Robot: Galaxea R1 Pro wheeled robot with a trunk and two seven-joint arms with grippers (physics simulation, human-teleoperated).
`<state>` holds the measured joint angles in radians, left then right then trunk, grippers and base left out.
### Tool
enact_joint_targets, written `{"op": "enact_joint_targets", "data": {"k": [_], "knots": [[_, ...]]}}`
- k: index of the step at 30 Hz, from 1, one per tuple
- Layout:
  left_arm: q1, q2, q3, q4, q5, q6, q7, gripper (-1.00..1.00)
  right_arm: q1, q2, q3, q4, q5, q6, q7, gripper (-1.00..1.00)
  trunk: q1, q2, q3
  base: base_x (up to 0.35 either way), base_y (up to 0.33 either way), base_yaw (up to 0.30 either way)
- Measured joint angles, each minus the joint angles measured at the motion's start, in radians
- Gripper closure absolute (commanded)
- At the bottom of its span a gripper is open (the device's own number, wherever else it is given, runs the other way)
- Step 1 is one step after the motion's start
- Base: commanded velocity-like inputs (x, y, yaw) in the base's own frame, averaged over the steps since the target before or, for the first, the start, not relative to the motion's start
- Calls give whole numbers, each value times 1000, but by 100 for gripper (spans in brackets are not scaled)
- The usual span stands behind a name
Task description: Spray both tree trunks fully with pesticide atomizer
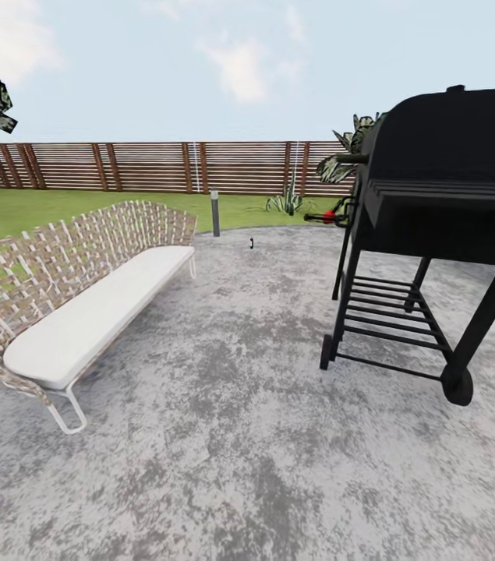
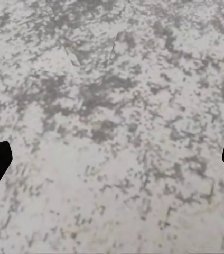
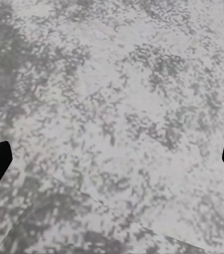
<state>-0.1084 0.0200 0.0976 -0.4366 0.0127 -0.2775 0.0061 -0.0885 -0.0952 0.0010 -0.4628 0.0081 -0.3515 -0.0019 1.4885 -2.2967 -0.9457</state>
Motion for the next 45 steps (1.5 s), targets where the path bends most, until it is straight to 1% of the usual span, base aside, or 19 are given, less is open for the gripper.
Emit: {"op": "enact_joint_targets", "data": {"k": [8,15,45], "knots": [[-14,1,-2,-16,0,0,1,-100,0,0,0,2,-1,0,1,-100,0,0,0,333,19,0],[-45,-1,0,-19,1,1,4,-100,0,0,0,1,-1,-1,0,-100,0,0,0,340,68,0],[-38,0,-2,0,1,0,-5,-100,0,6,-3,5,-4,2,-1,-100,0,0,0,340,84,0]]}}
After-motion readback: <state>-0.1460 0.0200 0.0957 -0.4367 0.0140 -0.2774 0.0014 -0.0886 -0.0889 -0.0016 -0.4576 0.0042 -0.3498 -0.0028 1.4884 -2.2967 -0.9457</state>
